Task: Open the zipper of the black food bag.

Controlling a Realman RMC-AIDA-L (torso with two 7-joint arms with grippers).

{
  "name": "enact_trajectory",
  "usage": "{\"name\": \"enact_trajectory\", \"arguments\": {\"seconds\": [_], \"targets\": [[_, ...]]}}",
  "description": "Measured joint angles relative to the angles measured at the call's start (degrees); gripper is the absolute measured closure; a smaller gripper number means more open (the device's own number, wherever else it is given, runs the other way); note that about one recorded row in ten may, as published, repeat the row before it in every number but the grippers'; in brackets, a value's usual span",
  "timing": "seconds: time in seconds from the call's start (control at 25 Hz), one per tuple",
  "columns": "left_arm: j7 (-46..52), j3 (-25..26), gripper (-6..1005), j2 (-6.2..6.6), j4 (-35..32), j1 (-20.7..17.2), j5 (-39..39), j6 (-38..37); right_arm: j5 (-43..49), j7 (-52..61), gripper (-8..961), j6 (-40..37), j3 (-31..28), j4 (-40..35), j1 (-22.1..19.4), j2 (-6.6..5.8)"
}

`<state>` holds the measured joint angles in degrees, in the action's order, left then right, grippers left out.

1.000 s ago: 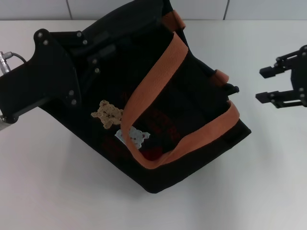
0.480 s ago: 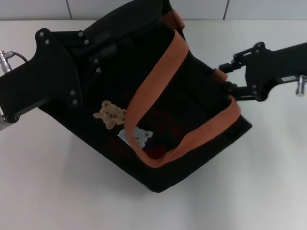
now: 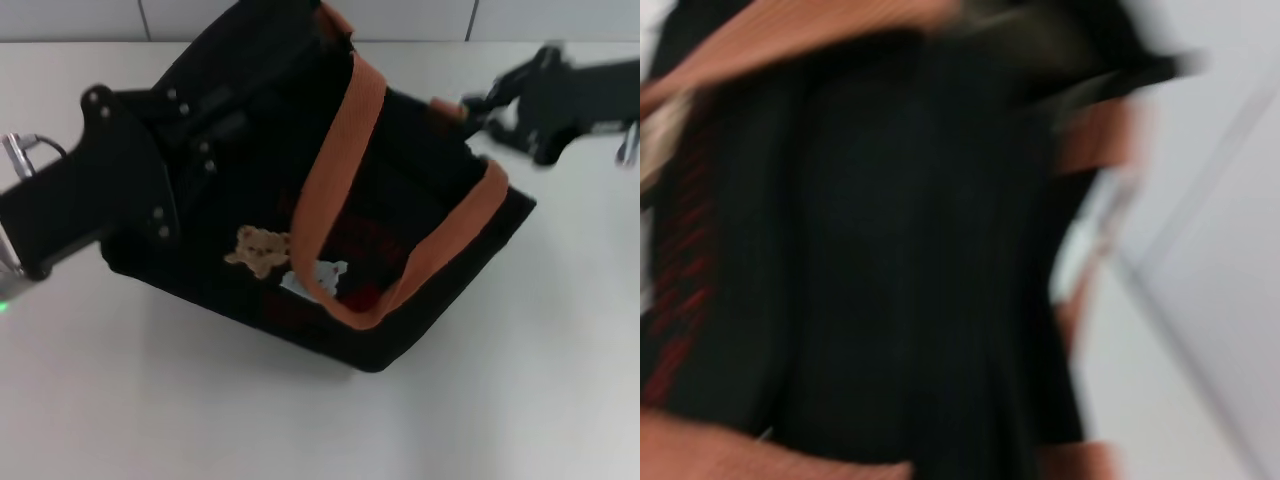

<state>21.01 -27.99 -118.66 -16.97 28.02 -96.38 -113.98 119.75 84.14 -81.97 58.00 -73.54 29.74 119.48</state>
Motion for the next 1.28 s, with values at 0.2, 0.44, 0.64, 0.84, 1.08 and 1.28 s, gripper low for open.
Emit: {"name": "enact_trajectory", "arguments": {"seconds": [0.2, 0.44, 0.64, 0.84, 1.08, 1.28], "targets": [[-4.3, -4.3, 886, -0.08, 7.6, -1.4, -0.1, 7.6, -4.7, 2.8, 872, 5.1, -3.8, -5.6, -2.4, -0.03], [-8.9, -5.9, 882, -0.38, 12.6, -2.3, -0.3, 12.5, -5.1, 5.3, 942, 5.3, -3.8, -5.1, -2.8, -0.01], [-10.1, -5.3, 863, -0.27, 13.2, -4.0, 0.1, 10.8, -6.5, 7.0, 908, 5.2, -4.4, -3.8, -3.9, -0.02], [-8.9, -5.6, 780, -0.01, 12.7, -5.8, -0.1, 10.2, -10.3, 7.3, 828, 4.3, -5.1, -3.5, -6.6, 0.02], [5.5, -4.4, 652, 0.40, 4.5, -9.8, 0.3, 3.1, -23.0, 6.5, 721, -1.7, -9.8, -1.2, -10.6, -0.14], [14.5, -6.8, 545, 0.86, -1.7, -10.5, -0.8, -0.2, -29.8, 3.9, 611, -17.1, -14.7, 1.6, -13.3, -0.34]]}}
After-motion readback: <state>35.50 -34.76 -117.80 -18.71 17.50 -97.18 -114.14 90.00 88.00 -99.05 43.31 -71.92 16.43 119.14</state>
